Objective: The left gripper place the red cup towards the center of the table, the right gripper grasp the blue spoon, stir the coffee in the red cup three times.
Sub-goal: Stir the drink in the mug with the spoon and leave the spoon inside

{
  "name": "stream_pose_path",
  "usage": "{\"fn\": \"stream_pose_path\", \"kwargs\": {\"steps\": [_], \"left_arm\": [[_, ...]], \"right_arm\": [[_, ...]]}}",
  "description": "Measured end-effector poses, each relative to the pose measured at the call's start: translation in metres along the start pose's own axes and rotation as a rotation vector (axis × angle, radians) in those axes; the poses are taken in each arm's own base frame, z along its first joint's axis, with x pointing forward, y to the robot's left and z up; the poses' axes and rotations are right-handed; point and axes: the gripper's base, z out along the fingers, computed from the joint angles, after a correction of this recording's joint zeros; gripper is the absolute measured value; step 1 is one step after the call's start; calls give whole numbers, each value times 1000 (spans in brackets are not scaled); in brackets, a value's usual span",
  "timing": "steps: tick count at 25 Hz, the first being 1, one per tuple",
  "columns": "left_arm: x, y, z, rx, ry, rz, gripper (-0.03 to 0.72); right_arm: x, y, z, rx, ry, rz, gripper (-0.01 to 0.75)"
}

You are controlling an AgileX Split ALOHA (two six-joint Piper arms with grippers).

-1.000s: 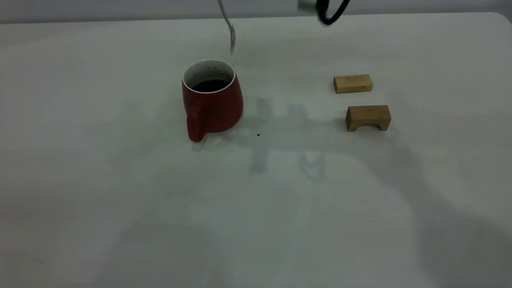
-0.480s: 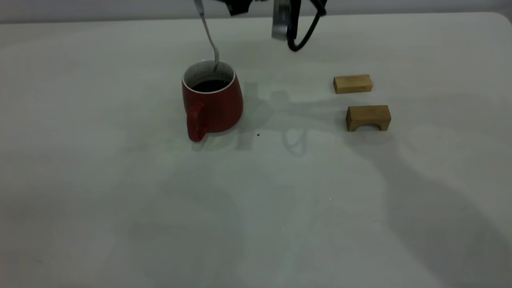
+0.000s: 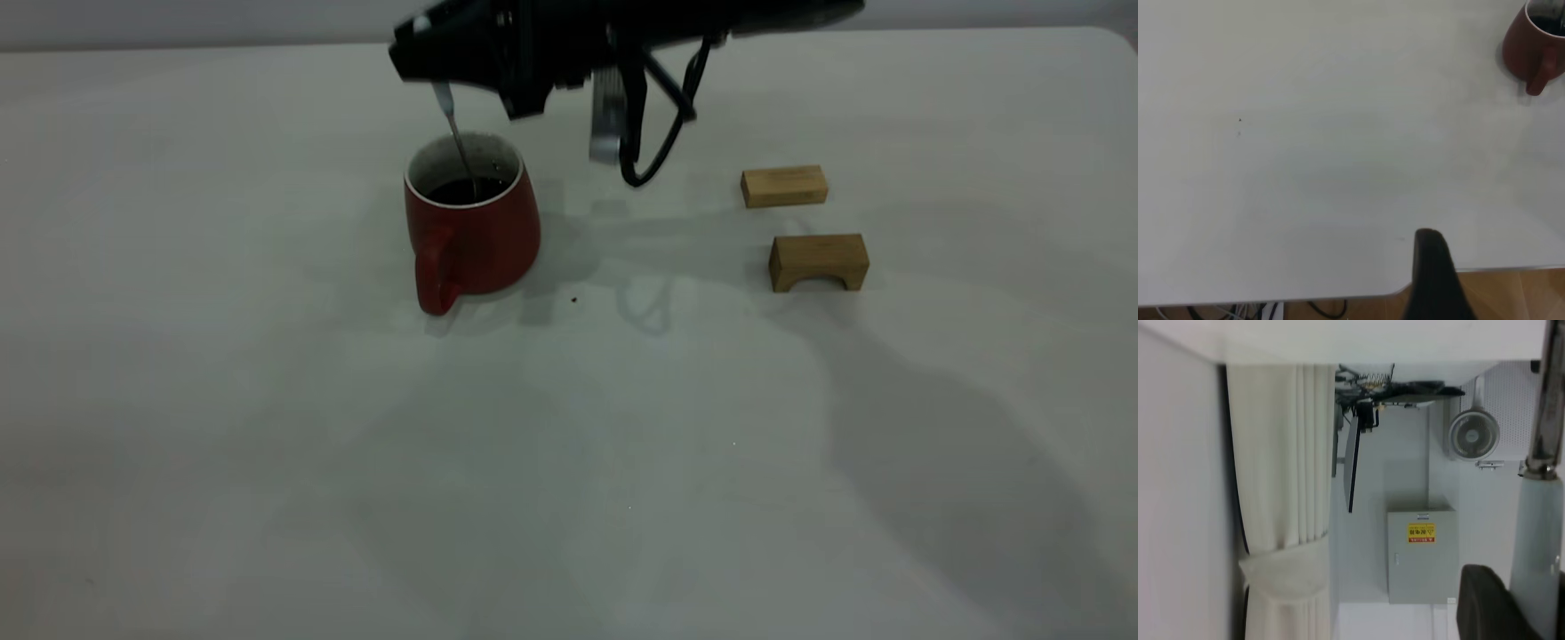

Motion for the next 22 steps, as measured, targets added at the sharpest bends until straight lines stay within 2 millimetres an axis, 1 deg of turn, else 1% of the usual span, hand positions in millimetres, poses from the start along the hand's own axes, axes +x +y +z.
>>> {"fn": "stream_pose_path", "kwargs": {"steps": [4,8,11,14,17,19,22], "left_arm": [[0,0,0,0,0,0,551],[0,0,0,0,0,0,551],[0,0,0,0,0,0,551],[0,0,0,0,0,0,551],[0,0,0,0,0,0,551],[0,0,0,0,0,0,551],[0,0,0,0,0,0,551]], "right_arm": [[-19,0,8,15,4,10,136],[-24,5,12,8,15,-13,136],[-26,8,7,18,15,-24,136],[-30,12,-5,44,14,-33,136],[-32,15,-13,65,24,32,136],[-33,13,-14,86,36,93,136],[-31,8,-9,113,42,155,136]]}}
